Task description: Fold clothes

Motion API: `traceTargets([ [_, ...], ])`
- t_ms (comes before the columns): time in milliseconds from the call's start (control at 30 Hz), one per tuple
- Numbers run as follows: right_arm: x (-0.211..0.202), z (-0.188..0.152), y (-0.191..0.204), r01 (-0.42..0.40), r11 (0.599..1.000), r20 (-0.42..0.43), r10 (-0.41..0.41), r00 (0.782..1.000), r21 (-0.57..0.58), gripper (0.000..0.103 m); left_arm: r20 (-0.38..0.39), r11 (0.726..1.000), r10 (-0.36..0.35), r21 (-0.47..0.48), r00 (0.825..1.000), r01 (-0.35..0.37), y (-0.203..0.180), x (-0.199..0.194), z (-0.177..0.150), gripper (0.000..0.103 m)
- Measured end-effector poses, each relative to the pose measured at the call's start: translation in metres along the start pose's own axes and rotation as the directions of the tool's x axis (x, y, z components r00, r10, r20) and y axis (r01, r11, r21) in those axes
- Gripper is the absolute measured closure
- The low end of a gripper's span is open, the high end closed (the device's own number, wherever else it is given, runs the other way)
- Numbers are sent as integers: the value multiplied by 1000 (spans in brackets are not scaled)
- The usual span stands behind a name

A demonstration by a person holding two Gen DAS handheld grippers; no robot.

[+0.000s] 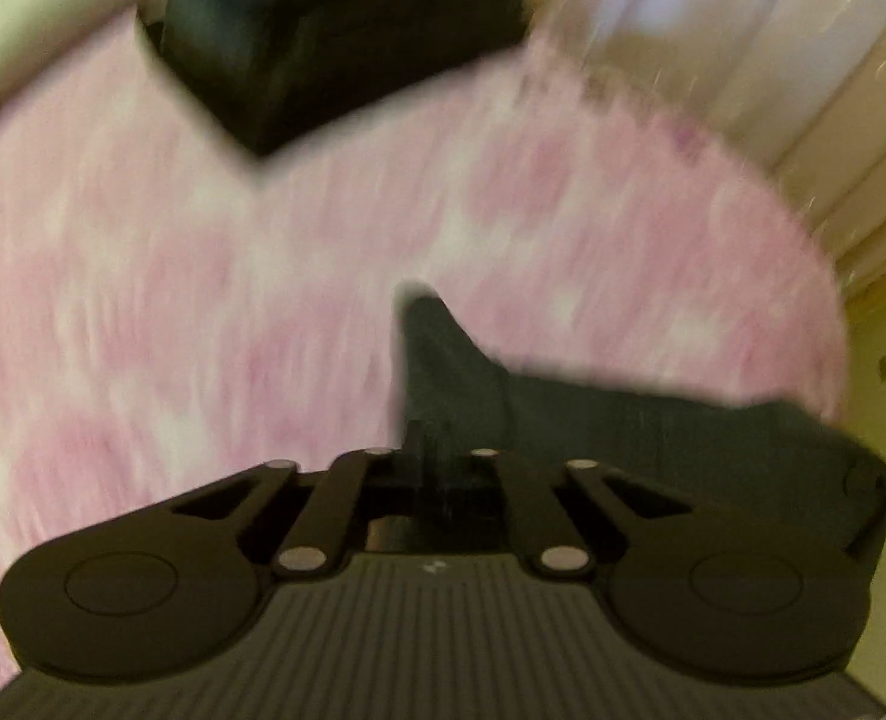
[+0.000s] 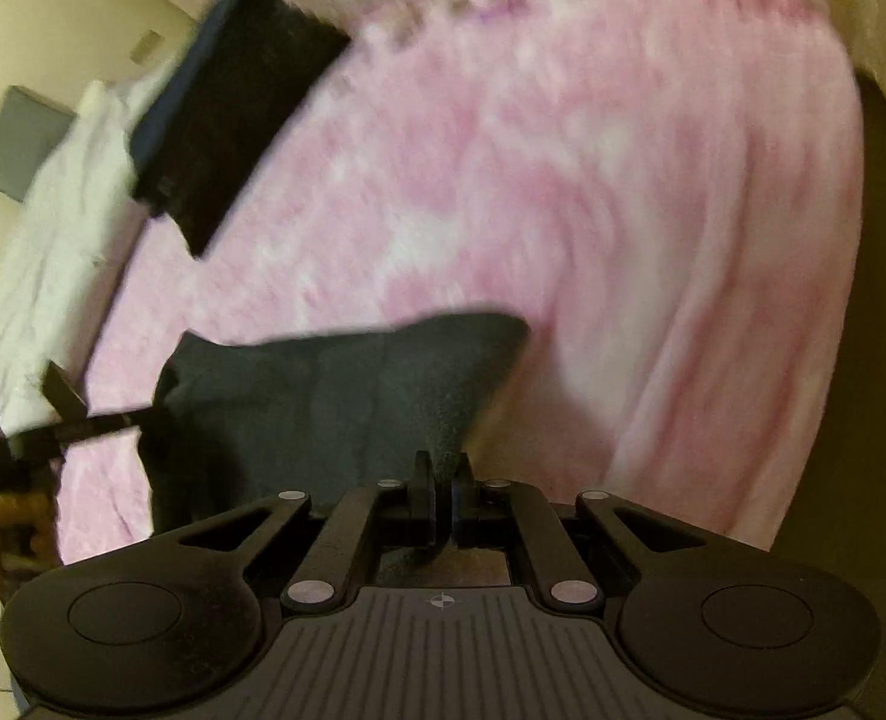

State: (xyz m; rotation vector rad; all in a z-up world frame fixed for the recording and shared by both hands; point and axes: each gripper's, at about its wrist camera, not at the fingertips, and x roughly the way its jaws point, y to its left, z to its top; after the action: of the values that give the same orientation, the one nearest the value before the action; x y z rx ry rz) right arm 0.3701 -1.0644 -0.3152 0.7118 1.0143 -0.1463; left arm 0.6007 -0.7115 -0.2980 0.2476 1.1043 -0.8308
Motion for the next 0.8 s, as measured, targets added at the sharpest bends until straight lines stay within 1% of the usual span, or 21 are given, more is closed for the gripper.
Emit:
traceTargets([
  [67,-18,12,-8,23,1000,75,-23,997,-6,101,63,999,-14,52,998,10,-18,-7,33,102],
  [133,-30,24,-22,62,998,149,-61,987,1,101,110,995,-25,96,994,15,-36,0,60,102],
  [200,-25,35,-40,78,997,161,-79,984,13,101,115,994,-28,110,993,16,-49,23,77,100],
  [233,-21,40,-50,83,996,162,-86,983,19,100,105,994,-22,108,994,10,-53,35,81,96],
  [267,-15,44,-58,92,995,153,-95,984,26,100,88,995,-6,99,996,-3,-55,47,82,94],
  [300,-8,45,-65,112,993,137,-115,984,24,100,71,996,9,86,997,-15,-56,55,80,78],
  [333,-4,45,-70,139,990,119,-140,983,16,100,55,997,23,69,998,-26,-55,59,76,66],
  [367,1,45,-73,167,986,102,-167,981,7,100,45,998,35,56,998,-38,-53,59,69,65],
  [400,1,43,-74,180,984,96,-179,979,-4,99,46,998,47,48,998,-49,-49,53,60,64],
  [433,0,41,-75,188,982,95,-185,978,-16,96,46,997,58,41,997,-60,-46,47,51,59],
  [467,-2,37,-72,195,980,96,-191,977,-28,86,44,997,72,32,996,-74,-40,39,40,58],
  [500,-4,34,-68,202,979,98,-197,976,-41,62,38,996,89,20,995,-90,-32,28,25,56],
  [533,-6,30,-64,209,977,100,-203,974,-54,43,27,994,109,5,994,-109,-23,14,9,54],
  [600,-12,23,-49,209,972,109,-198,974,-107,42,1,986,165,-19,986,-165,-6,-15,-27,53],
  [667,-17,13,-22,192,961,124,-170,978,-197,42,-33,970,236,-50,971,-237,12,-50,-70,49],
  [733,-16,3,9,136,942,115,-106,988,-306,42,-75,951,296,-72,952,-301,26,-84,-114,43],
  [800,-5,-8,40,38,917,49,-20,999,-396,42,-120,929,351,-80,929,-361,39,-117,-158,42],
])
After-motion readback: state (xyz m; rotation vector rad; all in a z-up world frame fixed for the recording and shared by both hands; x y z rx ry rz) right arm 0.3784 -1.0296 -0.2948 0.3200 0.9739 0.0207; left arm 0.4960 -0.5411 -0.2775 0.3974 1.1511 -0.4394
